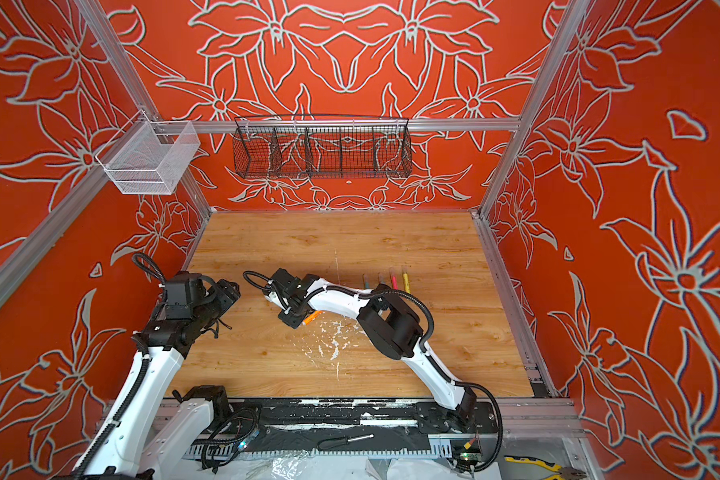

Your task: Insert the pens into the pen caps

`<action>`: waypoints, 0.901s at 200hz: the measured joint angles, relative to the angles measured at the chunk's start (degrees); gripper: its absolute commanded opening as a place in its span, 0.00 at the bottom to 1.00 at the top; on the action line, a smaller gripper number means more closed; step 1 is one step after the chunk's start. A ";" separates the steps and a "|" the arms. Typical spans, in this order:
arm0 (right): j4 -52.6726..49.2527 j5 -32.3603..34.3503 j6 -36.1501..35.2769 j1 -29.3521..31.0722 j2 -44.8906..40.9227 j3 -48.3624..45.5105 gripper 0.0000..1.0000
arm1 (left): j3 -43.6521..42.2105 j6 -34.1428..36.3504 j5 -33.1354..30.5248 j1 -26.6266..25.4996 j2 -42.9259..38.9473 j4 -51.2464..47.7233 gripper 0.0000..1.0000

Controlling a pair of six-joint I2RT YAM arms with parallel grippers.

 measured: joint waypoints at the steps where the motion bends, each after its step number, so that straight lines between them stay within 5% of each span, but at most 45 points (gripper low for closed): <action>1: 0.11 0.00 0.07 0.00 -0.15 -0.22 0.14 | 0.00 0.00 0.00 0.00 0.00 0.00 0.78; 95: 9.84 1.97 3.96 -2.01 -15.02 -14.56 0.11 | 0.57 0.63 6.95 -0.90 2.47 6.58 0.72; 144: 10.21 7.93 4.66 -4.61 -30.69 -31.95 0.11 | 12.72 2.43 8.31 -12.61 17.29 11.72 0.72; 180: 9.64 9.22 5.84 -6.82 -33.35 -39.54 0.11 | 22.67 2.40 10.69 -17.22 28.85 14.69 0.70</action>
